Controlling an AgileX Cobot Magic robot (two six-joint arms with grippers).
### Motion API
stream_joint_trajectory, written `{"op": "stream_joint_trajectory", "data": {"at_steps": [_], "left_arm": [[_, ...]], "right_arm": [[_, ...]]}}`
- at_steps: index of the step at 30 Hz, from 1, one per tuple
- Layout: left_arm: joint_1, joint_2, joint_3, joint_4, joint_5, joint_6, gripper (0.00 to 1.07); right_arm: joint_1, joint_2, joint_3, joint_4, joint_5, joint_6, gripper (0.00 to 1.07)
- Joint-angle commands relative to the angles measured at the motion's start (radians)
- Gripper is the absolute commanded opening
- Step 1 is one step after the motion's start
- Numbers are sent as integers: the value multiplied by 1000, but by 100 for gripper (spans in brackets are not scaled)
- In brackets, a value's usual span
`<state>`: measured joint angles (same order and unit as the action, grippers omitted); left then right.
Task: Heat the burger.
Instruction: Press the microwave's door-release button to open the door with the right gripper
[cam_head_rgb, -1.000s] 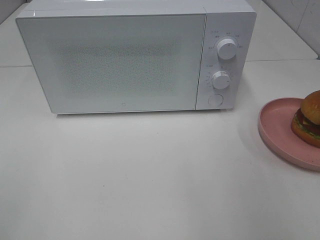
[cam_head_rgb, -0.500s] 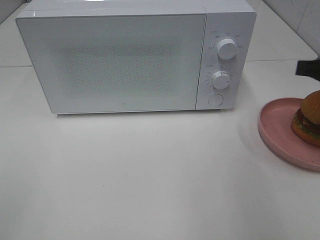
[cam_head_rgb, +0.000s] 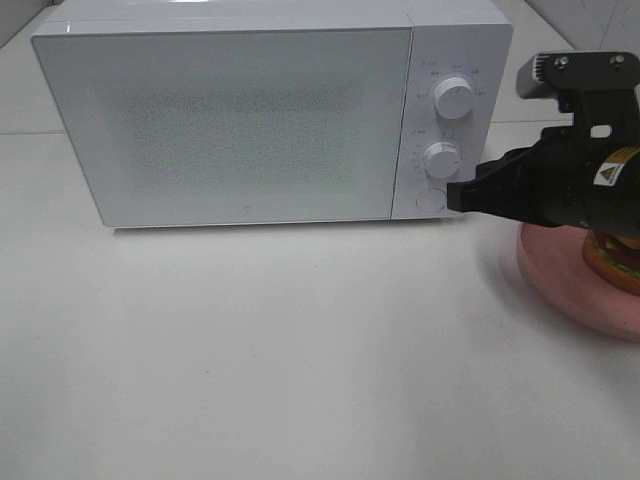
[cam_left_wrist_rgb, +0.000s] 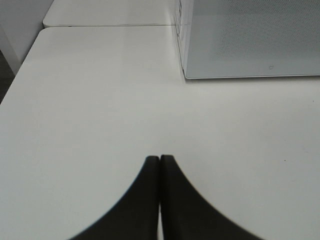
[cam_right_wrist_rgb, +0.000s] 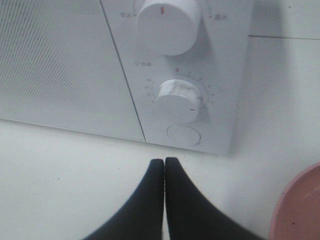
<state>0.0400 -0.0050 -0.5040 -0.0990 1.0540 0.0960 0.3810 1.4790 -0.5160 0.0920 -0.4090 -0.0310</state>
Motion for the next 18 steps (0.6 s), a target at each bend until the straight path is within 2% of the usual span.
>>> {"op": "stream_joint_trajectory", "data": {"at_steps": [1, 12, 17, 18], "left_arm": [[0, -20, 2, 3, -14, 0, 0], [0, -20, 2, 3, -14, 0, 0], [0, -20, 2, 3, -14, 0, 0], [0, -20, 2, 3, -14, 0, 0]], "right_arm": [[26, 70, -5, -2, -73, 63, 0], [26, 216, -6, -23, -205, 218, 0], [26, 272, -14, -124, -263, 418, 0], [26, 288, -27, -207, -285, 538, 0]]}}
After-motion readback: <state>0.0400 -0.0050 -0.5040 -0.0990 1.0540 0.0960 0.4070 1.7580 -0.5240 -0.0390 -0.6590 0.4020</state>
